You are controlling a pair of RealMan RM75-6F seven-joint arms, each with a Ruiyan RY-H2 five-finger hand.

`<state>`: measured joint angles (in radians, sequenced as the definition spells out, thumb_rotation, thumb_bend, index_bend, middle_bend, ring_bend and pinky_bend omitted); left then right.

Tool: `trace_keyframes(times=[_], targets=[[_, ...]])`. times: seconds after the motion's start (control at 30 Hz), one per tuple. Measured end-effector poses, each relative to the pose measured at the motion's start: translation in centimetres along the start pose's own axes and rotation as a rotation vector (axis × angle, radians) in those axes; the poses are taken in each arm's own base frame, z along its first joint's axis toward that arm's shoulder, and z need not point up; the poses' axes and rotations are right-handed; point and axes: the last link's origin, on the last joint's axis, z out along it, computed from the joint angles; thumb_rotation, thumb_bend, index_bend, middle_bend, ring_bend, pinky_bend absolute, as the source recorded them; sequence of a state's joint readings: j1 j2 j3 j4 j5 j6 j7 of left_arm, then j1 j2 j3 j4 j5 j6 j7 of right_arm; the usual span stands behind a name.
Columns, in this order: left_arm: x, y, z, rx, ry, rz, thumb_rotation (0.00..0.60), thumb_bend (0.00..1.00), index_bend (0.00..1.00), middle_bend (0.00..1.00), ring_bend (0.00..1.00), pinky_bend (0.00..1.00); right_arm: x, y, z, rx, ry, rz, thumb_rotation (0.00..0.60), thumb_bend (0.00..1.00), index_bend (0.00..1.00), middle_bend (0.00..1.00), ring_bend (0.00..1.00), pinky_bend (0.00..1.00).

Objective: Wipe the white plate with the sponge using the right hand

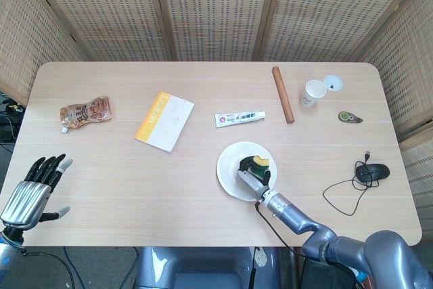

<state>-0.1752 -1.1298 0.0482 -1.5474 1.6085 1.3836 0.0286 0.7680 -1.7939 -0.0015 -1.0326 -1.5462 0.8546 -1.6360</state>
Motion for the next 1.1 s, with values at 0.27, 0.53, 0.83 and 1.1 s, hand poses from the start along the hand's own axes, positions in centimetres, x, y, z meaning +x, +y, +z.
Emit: trace_keyframes(times=[0.27, 0.53, 0.83, 1.1], targets=[[0.0, 0.0, 0.0, -0.001, -0.002, -0.001, 0.600, 0.00, 0.00, 0.00, 0.00, 0.00, 0.2, 2.8, -0.8, -0.051, 0.015, 0.007, 0.600, 0.36, 0.51, 0.60, 0.49, 0.86], [0.0, 0.1, 0.0, -0.003, -0.002, 0.001, 0.600, 0.00, 0.00, 0.00, 0.00, 0.00, -0.6, 3.2, -1.2, -0.040, -0.022, 0.003, 0.600, 0.36, 0.51, 0.60, 0.49, 0.86], [-0.1, 0.0, 0.2, 0.003, -0.007, 0.003, 0.600, 0.00, 0.00, 0.00, 0.00, 0.00, -1.0, 1.6, -0.8, 0.005, -0.042, 0.010, 0.600, 0.36, 0.51, 0.60, 0.49, 0.86], [-0.2, -0.1, 0.3, 0.009, -0.009, 0.003, 0.600, 0.00, 0.00, 0.00, 0.00, 0.00, -0.9, -0.1, -0.3, 0.037, -0.041, 0.009, 0.600, 0.36, 0.51, 0.60, 0.49, 0.86]])
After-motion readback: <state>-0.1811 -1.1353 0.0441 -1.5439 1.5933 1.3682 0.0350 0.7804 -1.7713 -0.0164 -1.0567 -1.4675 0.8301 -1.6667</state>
